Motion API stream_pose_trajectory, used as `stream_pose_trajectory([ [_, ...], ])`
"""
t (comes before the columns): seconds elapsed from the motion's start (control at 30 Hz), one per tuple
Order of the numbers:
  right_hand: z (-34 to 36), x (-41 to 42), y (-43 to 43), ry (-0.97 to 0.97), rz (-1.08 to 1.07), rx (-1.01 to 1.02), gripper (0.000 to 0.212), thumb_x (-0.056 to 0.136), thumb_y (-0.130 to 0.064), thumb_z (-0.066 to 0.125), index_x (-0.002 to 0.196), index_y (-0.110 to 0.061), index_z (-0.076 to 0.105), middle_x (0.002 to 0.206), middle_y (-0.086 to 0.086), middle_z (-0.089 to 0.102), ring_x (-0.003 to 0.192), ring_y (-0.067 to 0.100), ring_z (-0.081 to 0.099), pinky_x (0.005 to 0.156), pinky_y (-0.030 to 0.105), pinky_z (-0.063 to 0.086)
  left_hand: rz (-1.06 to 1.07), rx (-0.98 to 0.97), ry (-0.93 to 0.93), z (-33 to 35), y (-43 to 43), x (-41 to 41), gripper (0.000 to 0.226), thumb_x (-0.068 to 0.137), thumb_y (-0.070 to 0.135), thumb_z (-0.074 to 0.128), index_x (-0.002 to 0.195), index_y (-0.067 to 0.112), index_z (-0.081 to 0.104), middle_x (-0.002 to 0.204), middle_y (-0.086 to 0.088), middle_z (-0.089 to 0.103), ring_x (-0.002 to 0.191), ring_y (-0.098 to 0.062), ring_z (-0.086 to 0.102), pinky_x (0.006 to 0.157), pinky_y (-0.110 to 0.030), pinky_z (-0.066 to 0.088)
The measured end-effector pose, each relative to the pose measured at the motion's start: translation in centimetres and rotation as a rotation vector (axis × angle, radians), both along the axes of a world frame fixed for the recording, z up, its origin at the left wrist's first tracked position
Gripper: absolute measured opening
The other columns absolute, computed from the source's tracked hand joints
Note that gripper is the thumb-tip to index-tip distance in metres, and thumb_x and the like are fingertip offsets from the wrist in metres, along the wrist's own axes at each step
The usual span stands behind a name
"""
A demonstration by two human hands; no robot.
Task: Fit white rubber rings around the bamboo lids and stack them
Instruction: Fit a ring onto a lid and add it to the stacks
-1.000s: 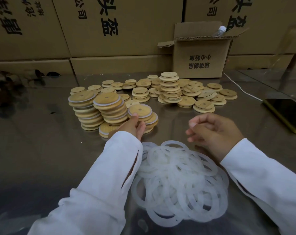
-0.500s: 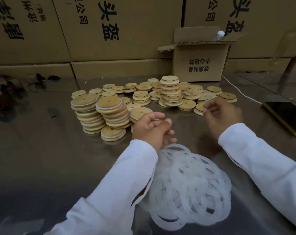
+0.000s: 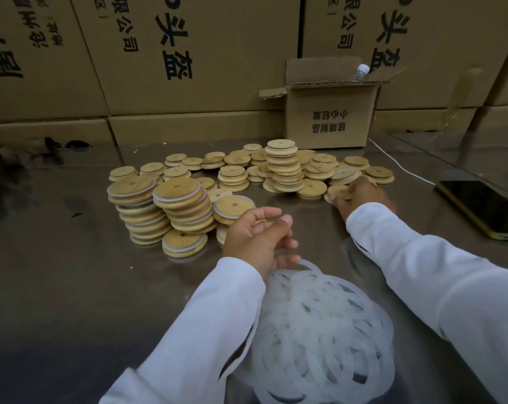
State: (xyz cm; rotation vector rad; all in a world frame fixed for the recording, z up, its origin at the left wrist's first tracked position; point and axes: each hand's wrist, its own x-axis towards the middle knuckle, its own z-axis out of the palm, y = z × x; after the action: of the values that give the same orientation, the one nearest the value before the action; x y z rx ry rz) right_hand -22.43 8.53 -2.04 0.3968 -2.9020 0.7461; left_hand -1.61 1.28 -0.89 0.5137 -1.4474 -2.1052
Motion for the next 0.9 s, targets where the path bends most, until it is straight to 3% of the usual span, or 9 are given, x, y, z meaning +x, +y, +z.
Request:
stream_pose_trajectory([
  [0.07,0.4,0.5,0.3,0.015,-0.005,-0.027,0.043,0.078,-0.045,0.063,0.11,-0.02,0.05,0.111,0.008,0.06,0.107,0.031,0.053,0.096,0.042,0.041,0.0,0.004,0.0,0.0,-0.1,0.0,0.009,0.084,0.006,0.062,0.089,0.013,0.058,0.05,0.004,0.059,0.047,-0.009,0.058,0.044,-0.024,0.051],
  [0.23,2.2,4.8,0.9,0.281,0.14,-0.197,0.044,0.072,-0.041,0.064,0.109,-0.022,0.049,0.11,0.001,0.06,0.104,0.026,0.054,0.093,0.04,0.042,0.059,0.056,0.012,0.2,-0.4,0.1,0.005,0.086,0.008,0.06,0.083,0.011,0.059,0.059,-0.002,0.058,0.046,-0.01,0.058,0.043,-0.025,0.052],
  [0.33,3.1,9.3,1.7,0.267,0.385,-0.5,0.039,0.068,-0.035,0.068,0.101,-0.028,0.049,0.104,-0.005,0.06,0.099,0.018,0.056,0.09,0.038,0.047,0.059,0.079,0.0,0.6,-0.5,0.2,0.009,0.085,0.019,0.062,0.083,0.011,0.059,0.071,-0.005,0.057,0.053,-0.014,0.06,0.045,-0.027,0.053],
  [0.4,3.0,12.5,2.6,0.257,0.578,-0.575,0.041,0.065,-0.033,0.072,0.097,-0.033,0.047,0.098,-0.011,0.058,0.095,0.011,0.056,0.086,0.032,0.047,0.009,0.073,-0.006,0.7,-0.5,0.5,0.021,0.085,0.03,0.061,0.085,0.009,0.061,0.076,-0.008,0.061,0.058,-0.017,0.063,0.05,-0.031,0.055],
  [0.47,2.4,14.7,3.4,0.299,0.696,-0.534,0.045,0.064,-0.031,0.076,0.098,-0.033,0.047,0.096,-0.016,0.056,0.095,0.01,0.055,0.087,0.033,0.045,-0.005,0.054,-0.023,0.6,-0.3,0.8,0.033,0.083,0.037,0.062,0.093,0.006,0.064,0.086,-0.015,0.067,0.069,-0.024,0.066,0.057,-0.035,0.055],
  [0.57,2.0,15.8,4.3,0.313,0.745,-0.493,0.051,0.062,-0.031,0.081,0.101,-0.032,0.048,0.096,-0.021,0.053,0.099,0.008,0.054,0.089,0.029,0.042,0.066,-0.075,-0.049,0.2,0.0,1.2,0.016,0.085,0.027,0.062,0.085,0.012,0.069,0.083,-0.017,0.068,0.067,-0.026,0.063,0.066,-0.036,0.054],
  [0.7,2.5,14.6,5.9,0.11,0.866,-0.455,0.063,0.062,-0.029,0.082,0.109,-0.041,0.041,0.106,-0.021,0.056,0.103,-0.006,0.052,0.088,0.002,0.034,0.081,-0.088,-0.034,0.1,0.0,1.7,0.011,0.087,0.017,0.06,0.081,0.015,0.069,0.079,-0.011,0.069,0.078,-0.032,0.067,0.075,-0.044,0.056],
  [0.8,2.4,12.9,6.9,0.046,0.838,-0.221,0.035,0.075,-0.025,0.072,0.101,-0.035,0.051,0.098,-0.021,0.055,0.099,0.0,0.053,0.077,0.0,0.034,0.08,-0.074,-0.043,0.1,-0.4,1.8,0.014,0.087,0.016,0.06,0.076,0.021,0.069,0.072,-0.002,0.069,0.077,-0.024,0.064,0.075,-0.042,0.056],
  [0.9,2.2,11.6,7.1,-0.014,0.851,-0.01,0.012,0.084,-0.02,0.062,0.086,-0.032,0.059,0.094,-0.011,0.057,0.097,0.007,0.054,0.078,0.017,0.039,0.008,-0.11,-0.06,0.0,-0.5,1.7,0.021,0.087,0.016,0.058,0.074,0.027,0.07,0.081,0.0,0.069,0.083,-0.021,0.064,0.063,-0.033,0.055],
])
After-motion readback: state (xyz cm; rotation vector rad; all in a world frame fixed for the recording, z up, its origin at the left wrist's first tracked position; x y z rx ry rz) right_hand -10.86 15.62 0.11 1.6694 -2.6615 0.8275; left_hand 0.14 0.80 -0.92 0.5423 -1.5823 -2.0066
